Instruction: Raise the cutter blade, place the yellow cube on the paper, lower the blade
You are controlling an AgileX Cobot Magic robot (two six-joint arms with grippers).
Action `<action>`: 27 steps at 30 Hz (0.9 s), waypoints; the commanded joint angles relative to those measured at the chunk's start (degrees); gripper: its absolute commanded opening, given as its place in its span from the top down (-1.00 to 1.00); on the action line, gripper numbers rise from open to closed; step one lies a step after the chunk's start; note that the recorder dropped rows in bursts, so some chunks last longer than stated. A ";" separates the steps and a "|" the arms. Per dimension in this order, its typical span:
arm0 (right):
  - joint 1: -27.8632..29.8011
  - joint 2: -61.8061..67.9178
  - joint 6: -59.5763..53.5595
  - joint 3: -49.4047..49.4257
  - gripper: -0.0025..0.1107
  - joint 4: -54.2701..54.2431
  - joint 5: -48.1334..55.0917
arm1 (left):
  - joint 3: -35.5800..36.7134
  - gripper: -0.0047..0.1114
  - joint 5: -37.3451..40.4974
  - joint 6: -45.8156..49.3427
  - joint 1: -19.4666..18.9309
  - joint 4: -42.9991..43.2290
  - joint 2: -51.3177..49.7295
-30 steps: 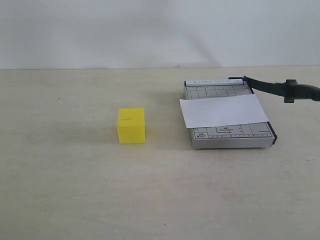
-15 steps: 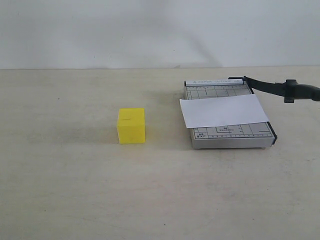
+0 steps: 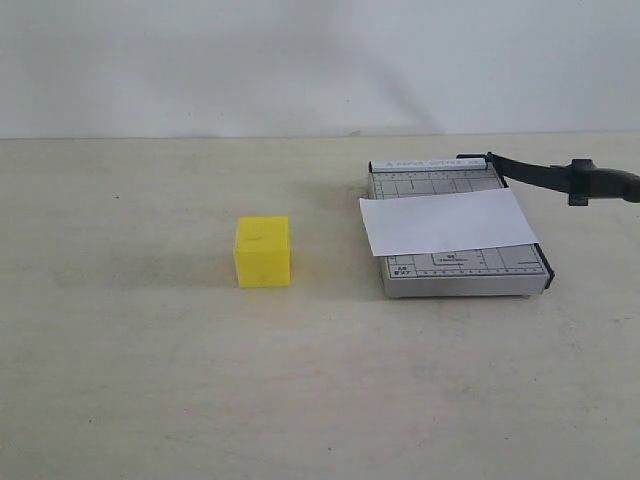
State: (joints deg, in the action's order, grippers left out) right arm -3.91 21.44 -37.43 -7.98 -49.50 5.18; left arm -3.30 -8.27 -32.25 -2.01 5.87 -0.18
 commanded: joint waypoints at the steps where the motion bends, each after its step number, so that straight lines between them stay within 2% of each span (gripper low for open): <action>1: -0.07 -0.17 -0.48 -0.08 0.96 0.50 -0.31 | -4.33 0.84 -4.62 -26.08 1.80 35.66 -6.24; 3: -0.07 -0.17 -0.48 -0.08 0.96 0.50 -0.31 | -6.96 0.84 -11.12 -37.94 2.08 51.40 -13.58; 5: -0.07 -0.17 -0.48 -0.08 0.96 0.50 -0.31 | -9.94 0.84 -16.00 -45.44 2.08 61.49 -21.55; 7: -0.07 -0.17 -0.48 -0.08 0.96 0.50 -0.31 | -13.50 0.84 -18.85 -47.76 2.08 66.50 -29.76; 10: -0.07 -0.17 -0.48 -0.08 0.96 0.50 -0.31 | -18.94 0.84 -19.34 -46.53 3.71 66.86 -41.98; 13: -0.07 -0.17 -0.48 -0.08 0.96 0.50 -0.31 | -24.67 0.80 -20.40 -42.19 6.91 67.28 -52.13; 17: -0.07 -0.17 -0.48 -0.08 0.96 0.50 -0.31 | -32.04 0.70 -18.08 -40.14 13.28 67.08 -64.51; 22: -0.07 -0.17 -0.48 -0.08 0.96 0.50 -0.31 | -40.47 0.69 -11.02 -33.81 22.72 65.35 -79.26; 27: -0.07 -0.17 -0.48 -0.08 0.96 0.50 -0.31 | -49.56 0.69 -9.75 -30.58 29.99 61.10 -91.44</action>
State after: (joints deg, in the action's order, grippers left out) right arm -3.91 21.44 -37.43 -7.98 -49.50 5.18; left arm -48.23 -18.97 -64.75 24.25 69.69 -86.15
